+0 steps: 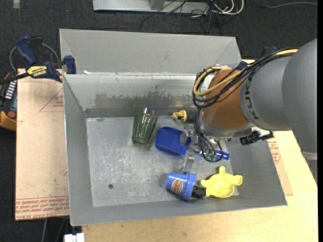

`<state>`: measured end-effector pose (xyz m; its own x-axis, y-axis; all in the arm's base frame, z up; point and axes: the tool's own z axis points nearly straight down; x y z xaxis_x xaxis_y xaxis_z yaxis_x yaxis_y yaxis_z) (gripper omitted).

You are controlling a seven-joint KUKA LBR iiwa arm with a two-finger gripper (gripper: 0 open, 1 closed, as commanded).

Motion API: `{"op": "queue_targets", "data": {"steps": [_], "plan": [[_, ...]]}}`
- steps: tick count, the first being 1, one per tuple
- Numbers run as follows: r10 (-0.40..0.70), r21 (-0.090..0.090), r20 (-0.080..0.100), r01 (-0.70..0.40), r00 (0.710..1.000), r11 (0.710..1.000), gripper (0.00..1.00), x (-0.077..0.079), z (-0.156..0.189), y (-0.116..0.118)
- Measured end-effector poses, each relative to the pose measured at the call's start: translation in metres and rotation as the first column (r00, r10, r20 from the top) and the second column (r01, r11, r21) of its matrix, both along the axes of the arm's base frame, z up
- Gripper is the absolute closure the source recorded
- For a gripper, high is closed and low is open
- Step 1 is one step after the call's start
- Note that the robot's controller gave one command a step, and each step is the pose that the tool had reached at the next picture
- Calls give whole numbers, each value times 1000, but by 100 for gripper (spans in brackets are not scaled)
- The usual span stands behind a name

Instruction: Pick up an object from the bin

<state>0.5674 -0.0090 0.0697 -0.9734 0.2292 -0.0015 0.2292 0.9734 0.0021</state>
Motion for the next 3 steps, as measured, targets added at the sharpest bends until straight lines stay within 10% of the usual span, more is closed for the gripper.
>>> {"op": "queue_targets", "data": {"steps": [2, 3], "plan": [[-1, 0, 2, 1, 1000, 1000, 0, 1, 0, 0], [-53, 3, 2, 53, 999, 999, 100, 2, 1, -3]]}}
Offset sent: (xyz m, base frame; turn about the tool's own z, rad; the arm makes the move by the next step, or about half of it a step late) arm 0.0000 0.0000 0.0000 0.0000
